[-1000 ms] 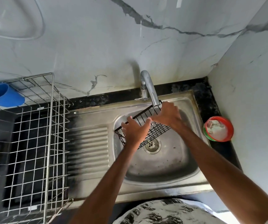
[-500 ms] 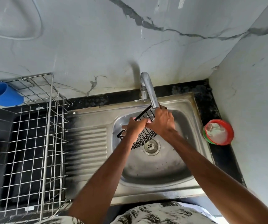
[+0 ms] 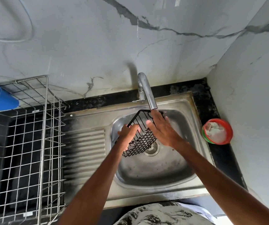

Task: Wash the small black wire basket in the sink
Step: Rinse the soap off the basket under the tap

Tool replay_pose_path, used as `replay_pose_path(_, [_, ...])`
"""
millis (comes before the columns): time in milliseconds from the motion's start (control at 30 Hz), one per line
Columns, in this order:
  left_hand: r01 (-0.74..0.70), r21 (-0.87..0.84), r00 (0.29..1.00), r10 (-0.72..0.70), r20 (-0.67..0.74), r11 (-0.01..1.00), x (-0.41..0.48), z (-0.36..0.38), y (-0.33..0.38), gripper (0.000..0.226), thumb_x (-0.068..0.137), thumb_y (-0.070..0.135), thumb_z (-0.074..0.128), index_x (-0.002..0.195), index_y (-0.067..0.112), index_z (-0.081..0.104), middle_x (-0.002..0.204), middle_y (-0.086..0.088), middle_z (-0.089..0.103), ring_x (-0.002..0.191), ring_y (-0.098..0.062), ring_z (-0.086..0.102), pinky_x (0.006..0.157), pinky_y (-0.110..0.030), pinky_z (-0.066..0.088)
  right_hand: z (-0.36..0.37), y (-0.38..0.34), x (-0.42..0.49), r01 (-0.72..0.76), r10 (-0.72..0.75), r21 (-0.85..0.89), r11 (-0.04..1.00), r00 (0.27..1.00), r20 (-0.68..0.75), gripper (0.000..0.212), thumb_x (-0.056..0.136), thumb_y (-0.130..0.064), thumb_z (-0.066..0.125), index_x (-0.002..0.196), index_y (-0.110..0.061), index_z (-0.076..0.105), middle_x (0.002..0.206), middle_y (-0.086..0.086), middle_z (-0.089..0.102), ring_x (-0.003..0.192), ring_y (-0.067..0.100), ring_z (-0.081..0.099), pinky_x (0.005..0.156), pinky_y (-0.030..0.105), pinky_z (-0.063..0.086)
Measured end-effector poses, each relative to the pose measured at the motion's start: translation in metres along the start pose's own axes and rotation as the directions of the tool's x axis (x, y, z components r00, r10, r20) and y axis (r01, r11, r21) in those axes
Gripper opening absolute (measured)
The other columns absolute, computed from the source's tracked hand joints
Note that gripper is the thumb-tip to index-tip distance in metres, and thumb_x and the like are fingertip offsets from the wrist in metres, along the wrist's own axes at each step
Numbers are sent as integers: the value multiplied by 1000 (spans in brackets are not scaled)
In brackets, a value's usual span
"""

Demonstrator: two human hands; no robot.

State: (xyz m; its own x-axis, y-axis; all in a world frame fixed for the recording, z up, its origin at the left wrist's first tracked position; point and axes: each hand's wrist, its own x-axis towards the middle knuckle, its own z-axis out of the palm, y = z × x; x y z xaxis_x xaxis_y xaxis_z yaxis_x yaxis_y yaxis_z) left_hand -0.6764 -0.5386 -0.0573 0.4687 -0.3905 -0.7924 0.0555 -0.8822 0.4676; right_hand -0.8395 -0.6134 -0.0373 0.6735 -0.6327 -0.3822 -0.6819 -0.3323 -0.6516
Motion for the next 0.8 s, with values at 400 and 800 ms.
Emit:
replay_pose_path(400, [-49, 41, 998, 51, -46, 998, 23, -5, -21, 104, 53, 88, 57, 129, 18, 63, 138, -14, 59, 123, -33, 57, 99, -48, 51, 8, -28, 8, 148, -148, 52, 988, 989, 12, 79, 101, -65, 11, 161, -17, -7, 170, 2, -4, 156, 14, -6, 123, 34, -7])
replay_pose_path(800, [58, -142, 995, -47, 84, 988, -5, -14, -1, 49, 74, 58, 60, 107, 21, 59, 121, -9, 56, 109, -35, 51, 87, -57, 49, -6, -23, 24, 39, -39, 8, 999, 999, 4, 77, 101, -67, 11, 158, -15, 16, 167, 12, 15, 156, 29, 2, 124, 52, -5])
